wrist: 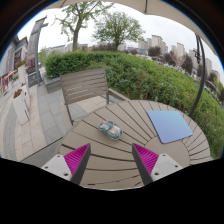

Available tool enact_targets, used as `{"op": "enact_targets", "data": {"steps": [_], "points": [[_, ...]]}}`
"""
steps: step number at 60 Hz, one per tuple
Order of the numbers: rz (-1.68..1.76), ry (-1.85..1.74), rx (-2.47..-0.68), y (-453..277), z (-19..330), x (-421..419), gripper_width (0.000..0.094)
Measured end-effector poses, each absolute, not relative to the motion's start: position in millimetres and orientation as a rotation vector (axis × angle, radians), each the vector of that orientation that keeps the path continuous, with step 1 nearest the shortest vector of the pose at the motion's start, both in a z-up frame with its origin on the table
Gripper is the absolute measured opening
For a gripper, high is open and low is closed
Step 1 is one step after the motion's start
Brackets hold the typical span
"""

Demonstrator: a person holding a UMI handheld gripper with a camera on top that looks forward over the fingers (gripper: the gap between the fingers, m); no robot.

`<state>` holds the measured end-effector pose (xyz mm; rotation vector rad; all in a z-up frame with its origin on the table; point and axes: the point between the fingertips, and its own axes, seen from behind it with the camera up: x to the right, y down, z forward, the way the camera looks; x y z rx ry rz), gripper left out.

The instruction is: Arrange mouse

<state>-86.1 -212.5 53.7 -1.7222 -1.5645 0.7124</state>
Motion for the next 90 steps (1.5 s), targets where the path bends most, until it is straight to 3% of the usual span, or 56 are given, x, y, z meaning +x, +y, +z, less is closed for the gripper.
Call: {"op": "enact_targets", "data": {"steps": [24, 54, 57, 59, 62, 68, 75, 90], "points": [[0.705, -1.514, -1.737, -178, -5, -167, 0.0855], [0.693, -1.507, -1.779, -156, -14, -227, 0.0854], [0.700, -1.508, -1.783, -158, -14, -230, 0.0805], [0.711, -1.512, -1.788, -161, -14, -230, 0.0712], [0.737, -1.529, -1.793, -168, -15, -230, 0.0426], [0.706, -1.560, -1.756, -170, -14, -231, 0.0362], [0.731, -1.575, -1.744, -169, 12, -223, 0.0360], [0.831, -1.455, -1.676, -82, 149, -228, 0.0359]]}}
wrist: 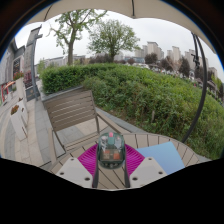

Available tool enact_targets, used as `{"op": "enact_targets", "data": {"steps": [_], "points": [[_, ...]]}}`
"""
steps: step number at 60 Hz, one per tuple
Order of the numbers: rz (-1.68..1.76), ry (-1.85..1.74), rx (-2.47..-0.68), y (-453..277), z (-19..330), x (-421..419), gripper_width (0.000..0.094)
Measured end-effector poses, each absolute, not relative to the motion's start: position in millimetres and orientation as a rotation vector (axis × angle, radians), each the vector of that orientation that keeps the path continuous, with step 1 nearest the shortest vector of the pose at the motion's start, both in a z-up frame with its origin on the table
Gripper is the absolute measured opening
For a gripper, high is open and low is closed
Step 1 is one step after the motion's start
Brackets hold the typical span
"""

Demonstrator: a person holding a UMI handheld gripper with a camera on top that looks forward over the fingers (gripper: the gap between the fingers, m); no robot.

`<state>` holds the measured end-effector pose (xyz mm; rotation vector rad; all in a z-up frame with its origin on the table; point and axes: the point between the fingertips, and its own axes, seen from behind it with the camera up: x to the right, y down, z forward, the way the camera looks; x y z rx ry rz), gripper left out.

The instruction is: Arrange mouse

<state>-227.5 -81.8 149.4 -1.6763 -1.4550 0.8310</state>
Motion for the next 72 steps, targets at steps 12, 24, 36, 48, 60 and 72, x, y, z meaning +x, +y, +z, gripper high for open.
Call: {"op": "enact_targets", "data": {"steps": [12, 24, 36, 48, 60, 72], "points": [[0.724, -1.335, -1.711, 60, 158, -231, 0.0362], [0.633, -1.348, -1.852, 130, 45, -231, 0.0361], [0.621, -1.393, -1.931, 140, -12, -215, 0.0408], [0.609, -1.400, -1.952, 140, 25, -197, 0.0826], [0.646, -1.415, -1.971, 110, 122, -101, 0.0854], [0.623, -1.409, -1.922, 96, 193, 9, 0.0854]]}}
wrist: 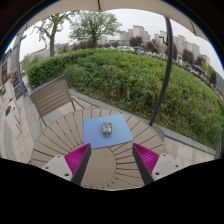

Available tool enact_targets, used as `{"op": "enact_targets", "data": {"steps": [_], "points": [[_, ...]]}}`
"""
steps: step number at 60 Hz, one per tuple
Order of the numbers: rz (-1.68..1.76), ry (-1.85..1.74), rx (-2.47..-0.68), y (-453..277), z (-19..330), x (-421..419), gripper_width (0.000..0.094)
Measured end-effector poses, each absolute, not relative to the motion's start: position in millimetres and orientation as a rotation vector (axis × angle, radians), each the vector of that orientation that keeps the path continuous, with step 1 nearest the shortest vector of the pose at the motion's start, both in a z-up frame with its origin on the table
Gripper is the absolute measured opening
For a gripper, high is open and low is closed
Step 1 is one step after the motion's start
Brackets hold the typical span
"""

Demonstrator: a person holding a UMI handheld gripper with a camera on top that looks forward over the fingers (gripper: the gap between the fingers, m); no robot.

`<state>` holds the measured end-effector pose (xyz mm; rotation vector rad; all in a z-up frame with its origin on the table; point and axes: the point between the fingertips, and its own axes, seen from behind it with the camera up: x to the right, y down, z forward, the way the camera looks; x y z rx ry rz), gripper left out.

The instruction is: Arrange mouse

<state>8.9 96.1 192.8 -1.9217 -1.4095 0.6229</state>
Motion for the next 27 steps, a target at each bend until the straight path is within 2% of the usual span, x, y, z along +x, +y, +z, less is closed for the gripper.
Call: {"op": "enact_targets", "data": {"steps": [6, 27], "points": [[0.619, -1.430, -1.906, 91, 208, 46, 0.0849], [0.602, -1.444, -1.938, 94, 200, 74, 0.0853]]}}
